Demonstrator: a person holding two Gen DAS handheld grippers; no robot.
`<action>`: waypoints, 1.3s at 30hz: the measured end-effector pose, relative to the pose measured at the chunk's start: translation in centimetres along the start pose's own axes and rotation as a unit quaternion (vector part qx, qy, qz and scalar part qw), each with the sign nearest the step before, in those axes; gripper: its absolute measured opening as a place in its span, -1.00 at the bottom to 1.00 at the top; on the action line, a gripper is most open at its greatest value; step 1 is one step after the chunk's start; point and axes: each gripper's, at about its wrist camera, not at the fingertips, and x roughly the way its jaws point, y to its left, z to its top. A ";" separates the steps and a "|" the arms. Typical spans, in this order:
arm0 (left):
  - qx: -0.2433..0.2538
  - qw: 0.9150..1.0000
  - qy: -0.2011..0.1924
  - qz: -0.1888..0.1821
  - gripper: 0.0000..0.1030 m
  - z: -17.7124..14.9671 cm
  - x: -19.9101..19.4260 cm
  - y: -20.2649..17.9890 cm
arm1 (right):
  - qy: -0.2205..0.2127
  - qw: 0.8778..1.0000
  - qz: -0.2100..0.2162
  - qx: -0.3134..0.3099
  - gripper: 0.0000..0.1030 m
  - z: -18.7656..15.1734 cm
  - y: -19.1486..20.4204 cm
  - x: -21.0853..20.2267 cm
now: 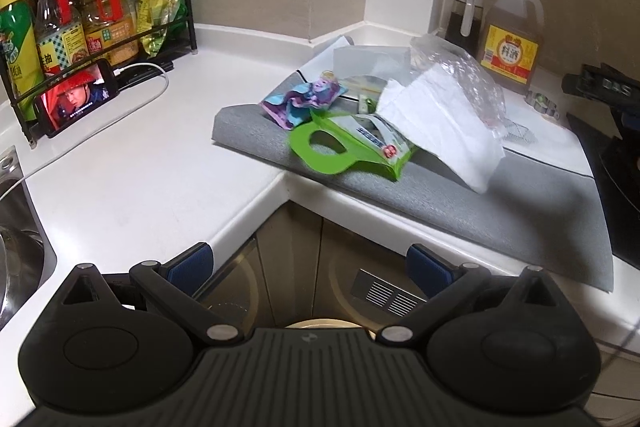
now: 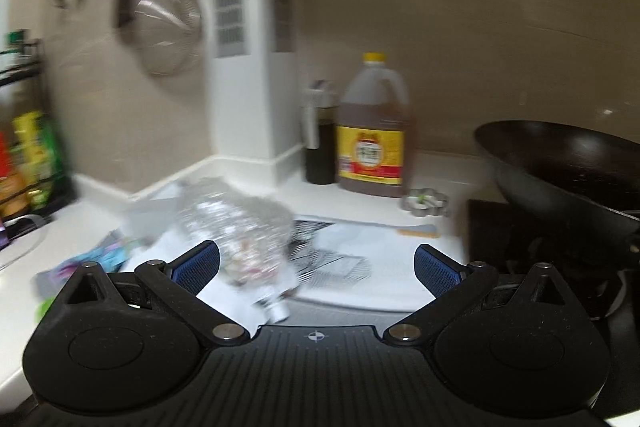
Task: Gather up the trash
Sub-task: 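Move the right tool over the counter toward the metal flower egg ring, then lower the right gripper onto the flower egg ring and close on its rim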
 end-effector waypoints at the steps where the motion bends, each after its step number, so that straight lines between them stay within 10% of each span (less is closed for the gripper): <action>1: -0.002 1.000 0.001 0.001 1.00 0.1 0.2 0.3 | 0.003 1.000 -0.010 0.003 1.00 0.3 0.1 0.9; 15: -0.034 0.999 -0.004 -0.002 1.00 1.5 1.0 4.2 | 0.108 0.988 -0.107 0.016 1.00 3.8 2.0 18.5; 21: -0.027 1.000 -0.001 0.001 1.00 2.3 1.4 4.5 | 0.149 0.975 -0.123 0.113 1.00 4.5 -1.2 25.1; 39: -0.003 0.999 0.040 0.021 1.00 3.5 4.8 4.1 | 0.180 0.959 -0.169 0.138 1.00 4.3 -7.0 34.9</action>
